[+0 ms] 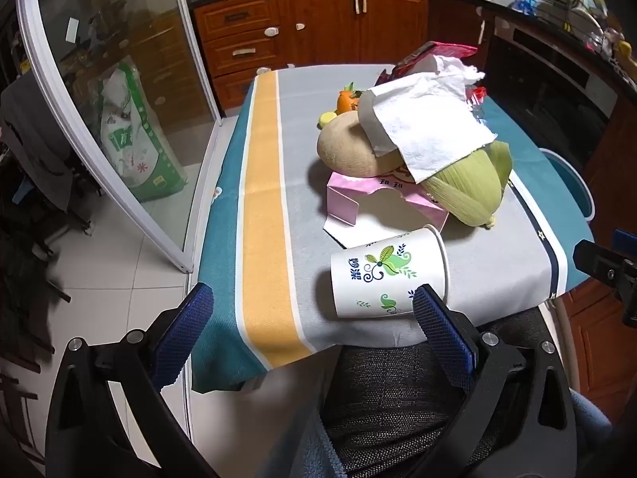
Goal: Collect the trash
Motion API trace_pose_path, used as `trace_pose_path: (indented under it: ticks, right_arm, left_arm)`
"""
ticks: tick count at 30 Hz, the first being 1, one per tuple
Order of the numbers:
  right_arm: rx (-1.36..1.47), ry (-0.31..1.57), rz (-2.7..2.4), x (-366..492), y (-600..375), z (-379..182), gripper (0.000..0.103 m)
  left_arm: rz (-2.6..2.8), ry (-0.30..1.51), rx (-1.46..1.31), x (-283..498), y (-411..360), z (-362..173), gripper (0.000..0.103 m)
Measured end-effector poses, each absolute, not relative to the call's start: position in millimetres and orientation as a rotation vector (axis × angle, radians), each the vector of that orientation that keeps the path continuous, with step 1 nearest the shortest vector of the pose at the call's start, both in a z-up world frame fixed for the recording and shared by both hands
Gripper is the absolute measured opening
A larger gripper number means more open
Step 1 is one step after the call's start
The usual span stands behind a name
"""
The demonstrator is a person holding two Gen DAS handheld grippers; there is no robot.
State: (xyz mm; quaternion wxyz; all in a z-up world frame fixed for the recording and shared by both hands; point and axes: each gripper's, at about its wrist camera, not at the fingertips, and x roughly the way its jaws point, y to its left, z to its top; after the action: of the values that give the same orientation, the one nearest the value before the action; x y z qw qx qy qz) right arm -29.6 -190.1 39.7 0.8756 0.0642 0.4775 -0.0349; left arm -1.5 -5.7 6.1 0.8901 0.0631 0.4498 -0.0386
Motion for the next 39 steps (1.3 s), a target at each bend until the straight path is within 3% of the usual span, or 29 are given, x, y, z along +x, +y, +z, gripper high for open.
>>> trace_pose_path:
  ticks: [39]
  right_arm:
    - [0.170, 1.009, -0.091, -32.0, -198.1, 28.0, 0.097]
  left_arm:
    - [-0.120, 0.948, 0.145, -4.6, -12.9, -3.9, 0.100]
